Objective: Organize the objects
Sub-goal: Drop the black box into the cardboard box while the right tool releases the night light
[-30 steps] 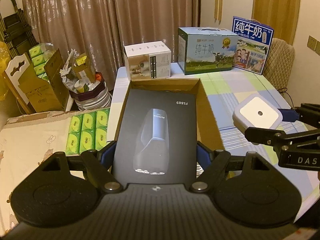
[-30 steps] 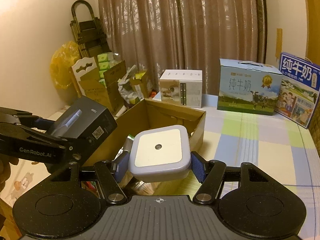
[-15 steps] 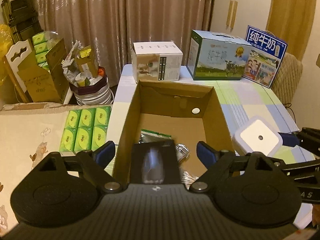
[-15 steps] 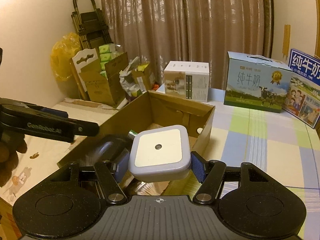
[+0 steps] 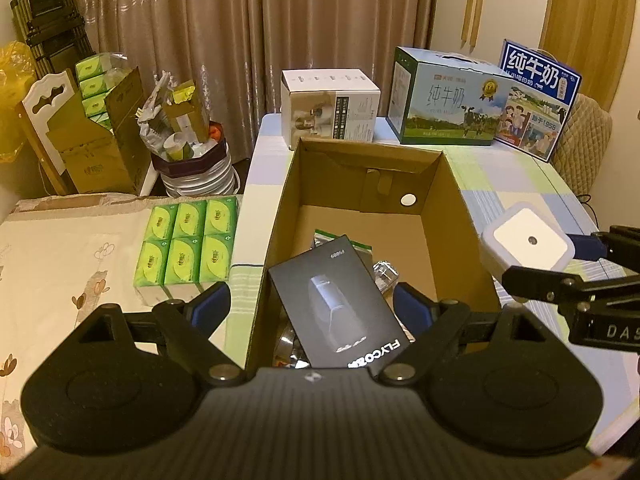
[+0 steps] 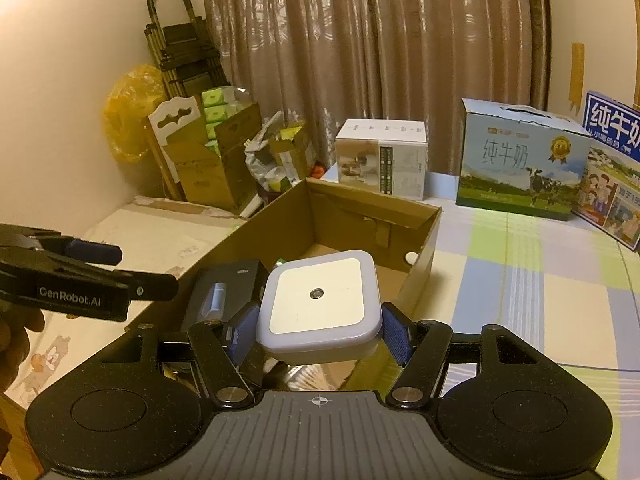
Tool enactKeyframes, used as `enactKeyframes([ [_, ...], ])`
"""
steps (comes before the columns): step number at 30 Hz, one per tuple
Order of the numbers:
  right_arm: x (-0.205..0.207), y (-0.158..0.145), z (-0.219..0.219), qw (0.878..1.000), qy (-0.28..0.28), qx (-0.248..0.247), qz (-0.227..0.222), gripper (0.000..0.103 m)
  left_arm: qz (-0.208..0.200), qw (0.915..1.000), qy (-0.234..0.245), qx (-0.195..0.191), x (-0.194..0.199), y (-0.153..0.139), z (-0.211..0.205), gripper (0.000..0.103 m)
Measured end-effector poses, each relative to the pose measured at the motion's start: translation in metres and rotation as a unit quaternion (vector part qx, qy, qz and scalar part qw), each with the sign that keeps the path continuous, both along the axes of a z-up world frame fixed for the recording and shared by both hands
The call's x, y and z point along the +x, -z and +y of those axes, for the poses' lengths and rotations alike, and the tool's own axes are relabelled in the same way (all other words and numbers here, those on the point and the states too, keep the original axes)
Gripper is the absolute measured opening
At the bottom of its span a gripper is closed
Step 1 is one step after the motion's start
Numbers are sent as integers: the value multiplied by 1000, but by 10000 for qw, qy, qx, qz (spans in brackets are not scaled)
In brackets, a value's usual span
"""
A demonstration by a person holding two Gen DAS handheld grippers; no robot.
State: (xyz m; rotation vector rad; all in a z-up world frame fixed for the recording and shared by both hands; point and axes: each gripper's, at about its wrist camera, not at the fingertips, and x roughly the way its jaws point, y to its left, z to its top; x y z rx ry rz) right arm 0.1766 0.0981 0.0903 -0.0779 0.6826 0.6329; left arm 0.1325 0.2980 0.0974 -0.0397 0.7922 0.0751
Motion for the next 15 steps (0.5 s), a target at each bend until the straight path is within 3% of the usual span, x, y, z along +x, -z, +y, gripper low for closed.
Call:
enactKeyframes([
  [15,6,0,11,10000,25,69,22,62,0,10000,-16,-47,-8,3,10,86],
])
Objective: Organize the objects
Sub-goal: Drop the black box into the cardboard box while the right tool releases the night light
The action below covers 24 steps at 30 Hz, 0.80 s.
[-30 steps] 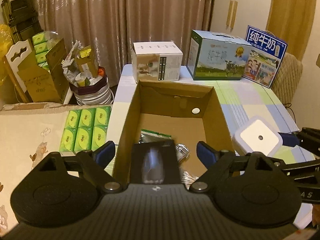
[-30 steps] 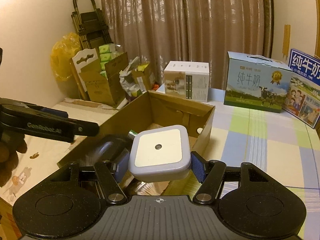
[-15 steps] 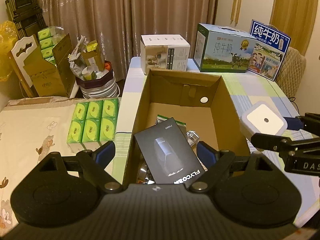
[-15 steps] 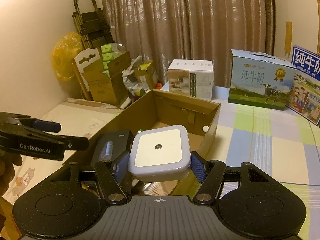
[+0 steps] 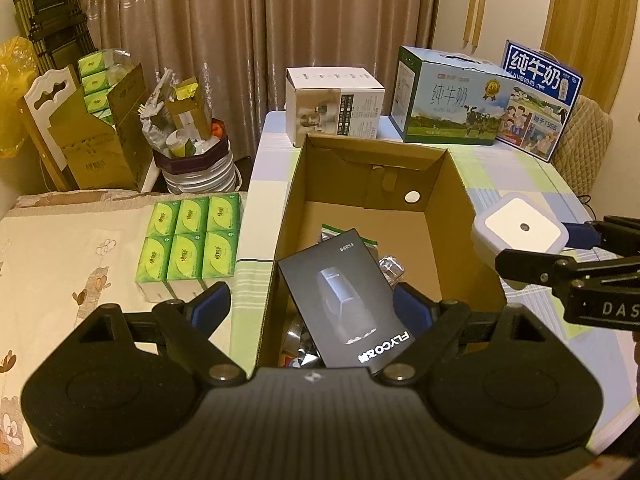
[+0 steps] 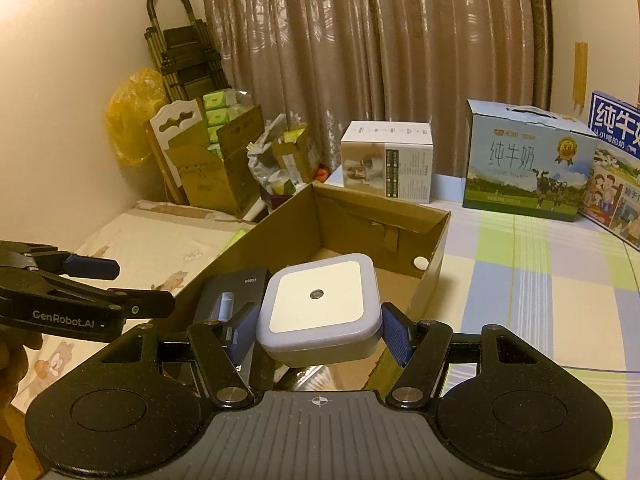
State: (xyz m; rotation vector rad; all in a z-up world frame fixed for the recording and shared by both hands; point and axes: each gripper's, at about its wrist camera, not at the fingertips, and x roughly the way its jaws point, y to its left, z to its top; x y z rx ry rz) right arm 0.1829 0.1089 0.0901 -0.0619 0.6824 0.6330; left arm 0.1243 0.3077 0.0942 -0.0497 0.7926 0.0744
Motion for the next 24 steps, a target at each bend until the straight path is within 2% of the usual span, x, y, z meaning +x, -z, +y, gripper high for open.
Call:
enactKeyframes([
  [4,3,4,-1,9996,-4,282,-4,63,-5,10000,-8,-8,0,0,1,86],
  [6,7,5,-3,9992,124,388,2,77,0,10000,-32,-18,0,1,3,87],
  [9,13,5,-8,9981,211,575,104,77,16,10000,-56,-33,-1,4,4,89],
  [15,13,9,-19,9980,320,517,173,77,54,9999,-109,-99,-6,11,4,91],
  [21,-6,10,-33,9980,356,430,301,77,-39,9999,-127,-32,-17,8,-5,100],
  [24,-22,7,-39,9981,370,373,321,77,-113,9999,-91,24,-27,3,-12,102],
])
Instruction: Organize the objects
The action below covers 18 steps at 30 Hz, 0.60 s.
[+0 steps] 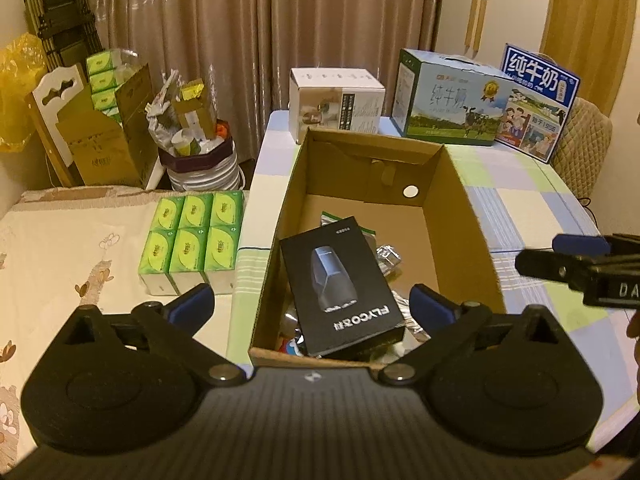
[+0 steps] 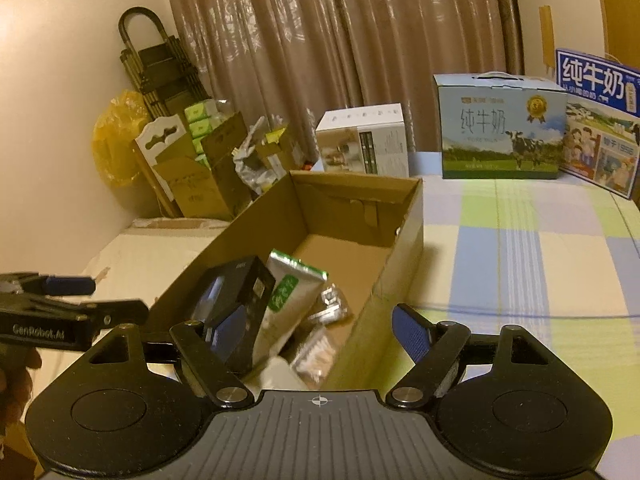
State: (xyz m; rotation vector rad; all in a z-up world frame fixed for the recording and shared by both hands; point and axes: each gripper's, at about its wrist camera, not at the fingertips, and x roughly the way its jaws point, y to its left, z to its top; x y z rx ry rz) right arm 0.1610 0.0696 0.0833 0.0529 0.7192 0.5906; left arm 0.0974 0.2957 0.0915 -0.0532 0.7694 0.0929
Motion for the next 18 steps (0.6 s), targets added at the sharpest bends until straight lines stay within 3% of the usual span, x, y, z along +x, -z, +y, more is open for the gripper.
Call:
enactKeyframes([
  [10,-60,-8,-21,9997,41,-250,26,77,-197,9997,-1,126,-46,-13,-27,102],
  [18,-100,-6,-45,9994,166,-295,56,78,-141,9999,-2,-39,-84,-12,-44,102],
])
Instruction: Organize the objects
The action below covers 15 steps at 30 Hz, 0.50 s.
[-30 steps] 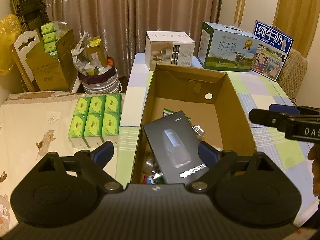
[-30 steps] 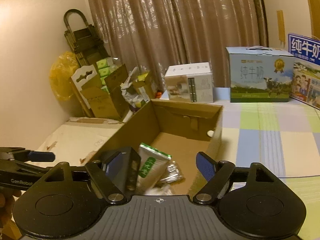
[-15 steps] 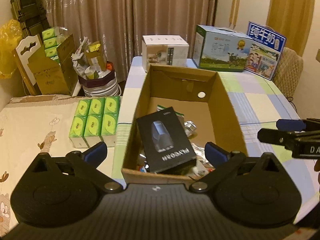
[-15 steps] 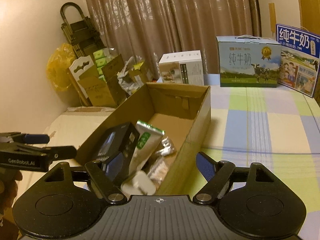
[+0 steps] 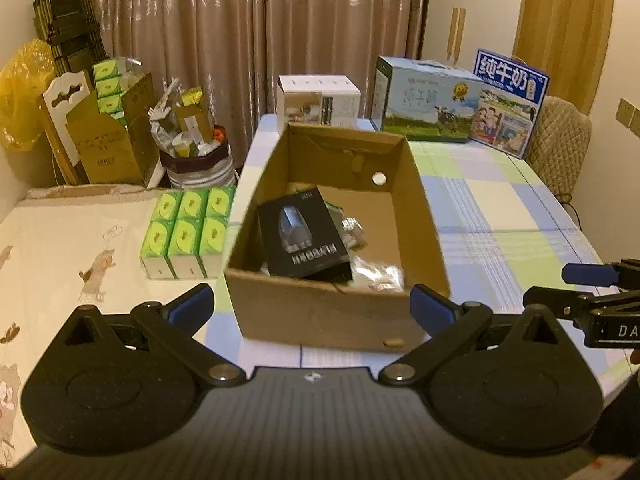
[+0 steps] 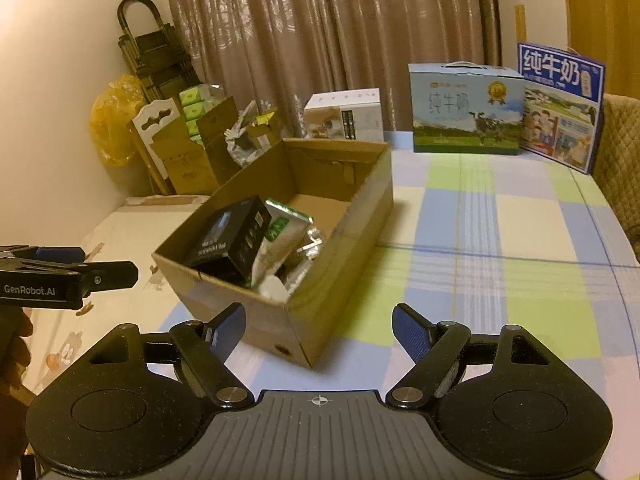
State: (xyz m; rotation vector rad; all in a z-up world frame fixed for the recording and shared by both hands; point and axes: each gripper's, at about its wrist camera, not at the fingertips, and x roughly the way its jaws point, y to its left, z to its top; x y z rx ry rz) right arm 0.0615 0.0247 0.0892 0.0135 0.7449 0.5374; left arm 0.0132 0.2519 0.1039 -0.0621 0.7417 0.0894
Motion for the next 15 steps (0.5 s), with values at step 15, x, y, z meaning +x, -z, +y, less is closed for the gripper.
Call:
enactKeyframes([
  [15,-39,12,-31,9991,358,-142,177,78,169,9994,0,-300,-44,10,-32,102],
])
